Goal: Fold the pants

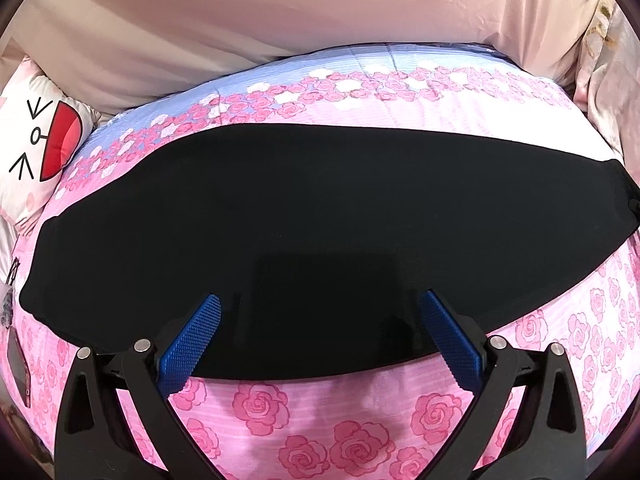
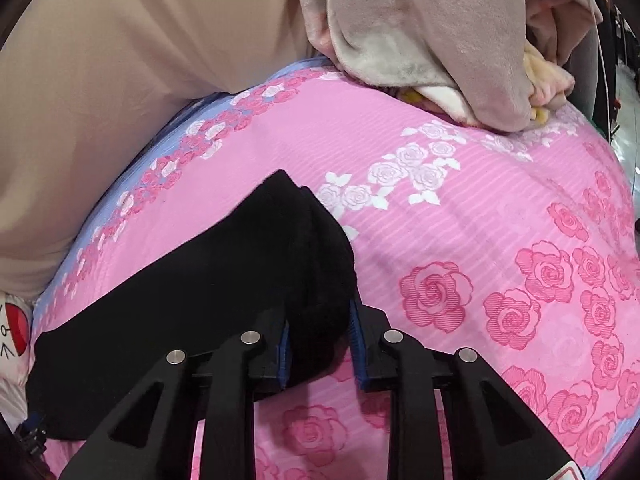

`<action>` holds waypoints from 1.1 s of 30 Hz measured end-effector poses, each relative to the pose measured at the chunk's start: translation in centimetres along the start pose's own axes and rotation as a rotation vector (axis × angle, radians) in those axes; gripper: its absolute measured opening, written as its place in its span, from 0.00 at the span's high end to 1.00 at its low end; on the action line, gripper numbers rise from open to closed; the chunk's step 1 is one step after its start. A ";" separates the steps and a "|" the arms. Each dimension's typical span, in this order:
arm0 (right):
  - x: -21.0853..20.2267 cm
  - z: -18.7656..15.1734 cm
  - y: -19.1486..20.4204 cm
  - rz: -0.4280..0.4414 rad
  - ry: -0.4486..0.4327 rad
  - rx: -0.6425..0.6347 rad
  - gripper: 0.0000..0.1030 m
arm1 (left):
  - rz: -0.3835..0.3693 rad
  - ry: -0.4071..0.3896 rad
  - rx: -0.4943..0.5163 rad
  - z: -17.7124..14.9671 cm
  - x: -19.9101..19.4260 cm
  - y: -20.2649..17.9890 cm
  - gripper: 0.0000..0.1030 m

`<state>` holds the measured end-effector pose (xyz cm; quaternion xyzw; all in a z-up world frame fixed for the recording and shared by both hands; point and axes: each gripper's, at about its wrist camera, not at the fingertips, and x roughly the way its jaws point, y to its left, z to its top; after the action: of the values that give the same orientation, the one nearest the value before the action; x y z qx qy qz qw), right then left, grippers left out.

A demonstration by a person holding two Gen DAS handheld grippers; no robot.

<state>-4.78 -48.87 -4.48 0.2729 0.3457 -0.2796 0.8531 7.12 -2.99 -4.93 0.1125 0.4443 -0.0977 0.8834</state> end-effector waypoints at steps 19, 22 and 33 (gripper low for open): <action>-2.0 -1.5 16.4 0.135 -0.013 -0.268 0.79 | 0.019 -0.019 -0.086 -1.5 -0.5 6.3 0.05; -2.7 -2.1 19.4 0.196 -0.006 -0.322 0.79 | 0.021 -0.017 -0.096 -1.7 -0.3 6.9 0.05; -1.3 -4.7 28.3 0.305 0.048 -0.451 0.79 | 0.079 -0.038 -0.109 -2.6 -0.7 9.7 0.05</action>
<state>11.18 -25.77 1.35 0.1316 0.3743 -0.0572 0.9161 7.34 7.07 -4.80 0.0800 0.4271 -0.0405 0.8997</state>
